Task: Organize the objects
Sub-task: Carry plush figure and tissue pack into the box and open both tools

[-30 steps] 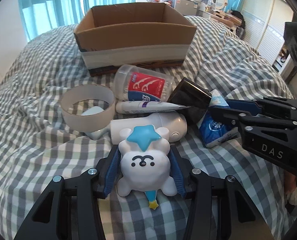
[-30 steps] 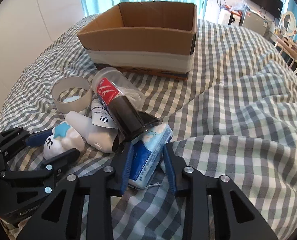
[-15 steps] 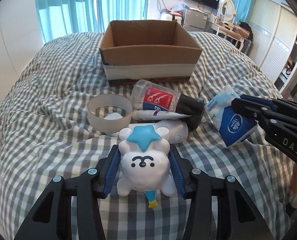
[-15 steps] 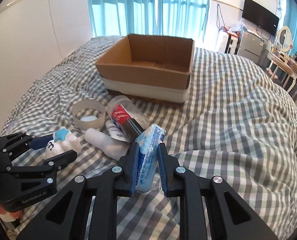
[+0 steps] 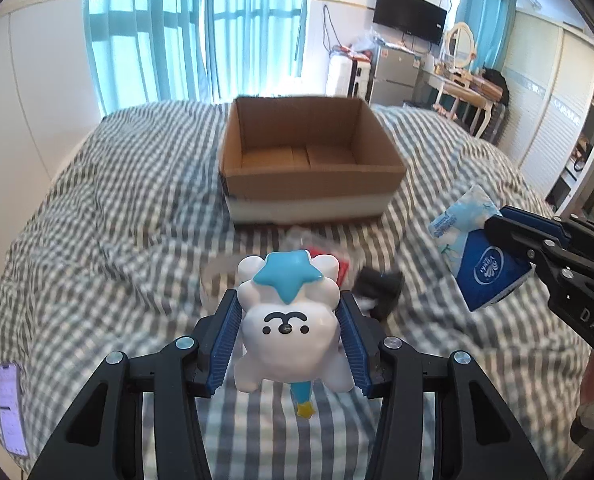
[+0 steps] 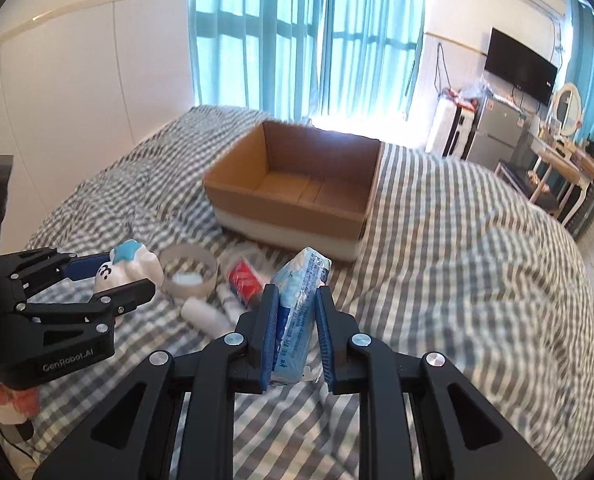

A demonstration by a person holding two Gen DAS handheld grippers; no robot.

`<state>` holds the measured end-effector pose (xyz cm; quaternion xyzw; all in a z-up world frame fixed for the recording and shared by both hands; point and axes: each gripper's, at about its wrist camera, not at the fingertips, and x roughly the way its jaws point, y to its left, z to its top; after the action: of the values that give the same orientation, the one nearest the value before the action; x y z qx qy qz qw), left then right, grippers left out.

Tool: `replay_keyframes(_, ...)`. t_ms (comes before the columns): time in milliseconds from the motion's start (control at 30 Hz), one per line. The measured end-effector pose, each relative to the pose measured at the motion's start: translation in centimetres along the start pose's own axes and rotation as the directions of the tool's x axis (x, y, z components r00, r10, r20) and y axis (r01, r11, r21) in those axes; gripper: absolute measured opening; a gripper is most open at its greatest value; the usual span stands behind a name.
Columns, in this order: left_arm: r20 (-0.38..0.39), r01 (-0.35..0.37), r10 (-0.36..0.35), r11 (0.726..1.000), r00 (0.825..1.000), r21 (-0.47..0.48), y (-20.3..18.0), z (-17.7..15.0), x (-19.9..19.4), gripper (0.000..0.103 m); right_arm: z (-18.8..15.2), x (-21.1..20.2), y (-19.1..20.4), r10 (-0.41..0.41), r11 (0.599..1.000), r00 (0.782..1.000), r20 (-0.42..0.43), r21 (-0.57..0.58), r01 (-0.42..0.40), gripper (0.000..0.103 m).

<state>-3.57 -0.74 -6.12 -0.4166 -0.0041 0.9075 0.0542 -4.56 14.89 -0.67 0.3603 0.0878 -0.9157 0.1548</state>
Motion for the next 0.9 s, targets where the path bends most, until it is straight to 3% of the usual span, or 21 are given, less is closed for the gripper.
replay_keyframes(500,0.110,0.003,-0.006,1.000,0.994,0.031,0.3,12.5,0.8,0.050,11.1,1.7,-3.2,-0.033,0.998,0.991,0.130,-0.042,0.039,0.018)
replay_keyframes(900,0.158,-0.023,0.012,0.997,0.987,0.068,0.9,19.2,8.3,0.050,17.7,10.7,-6.1,-0.022,1.000,0.992,0.127,0.014,0.020,0.018)
